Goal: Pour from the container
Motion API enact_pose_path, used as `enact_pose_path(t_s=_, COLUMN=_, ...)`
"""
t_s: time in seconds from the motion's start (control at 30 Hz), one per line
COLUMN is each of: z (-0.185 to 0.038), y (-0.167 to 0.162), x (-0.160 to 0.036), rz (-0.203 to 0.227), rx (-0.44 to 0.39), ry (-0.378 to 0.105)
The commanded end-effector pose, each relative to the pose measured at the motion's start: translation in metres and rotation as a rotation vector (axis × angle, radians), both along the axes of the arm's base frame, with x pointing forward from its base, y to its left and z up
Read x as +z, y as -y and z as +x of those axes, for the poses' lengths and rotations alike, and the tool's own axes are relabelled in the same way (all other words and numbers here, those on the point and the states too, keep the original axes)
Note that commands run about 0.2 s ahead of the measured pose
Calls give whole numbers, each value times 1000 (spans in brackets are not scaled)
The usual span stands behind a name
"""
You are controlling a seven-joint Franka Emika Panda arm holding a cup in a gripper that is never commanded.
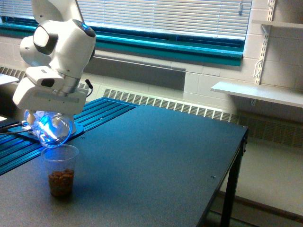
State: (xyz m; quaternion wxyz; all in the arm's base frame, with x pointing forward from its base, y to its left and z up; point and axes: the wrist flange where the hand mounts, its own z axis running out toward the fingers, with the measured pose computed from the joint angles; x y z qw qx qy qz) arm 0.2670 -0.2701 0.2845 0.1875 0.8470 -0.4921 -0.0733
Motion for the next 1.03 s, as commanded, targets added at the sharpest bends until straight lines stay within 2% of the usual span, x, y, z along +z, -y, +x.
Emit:
enact_pose_path(t_s=0.03, z=5, y=-1, x=-3, rz=8, rx=33, ry=-5)
enact_pose_path(t_s=0.07, z=13, y=-5, x=1, rz=16, rx=34, ry=22)
enact_pose_path(t_s=0.1, z=15, y=-4, x=3, rz=9, rx=30, ry=24)
enact_pose_path(t_s=0.17, z=2, y=1, x=-5, rz=-6, rx=30, ry=-18)
enact_pose_path(t_s=0.27, z=15, y=-9, x=0, rz=24, rx=33, ry=27)
enact_pose_path(t_s=0.33, z=5, y=-3, x=-5, rz=10, rx=25, ry=-8)
enact_pose_path(t_s=0.43, z=11, y=-8, x=-2, rz=24, rx=34, ry=18)
enact_pose_path(t_s=0.5, z=7, y=-6, x=-3, rz=16, rx=33, ry=4)
enact_pose_path(t_s=0.87, z=14, y=-9, x=4, rz=16, rx=38, ry=33)
enact_pose_path(t_s=1.03, z=14, y=-7, x=6, rz=2, rx=44, ry=42)
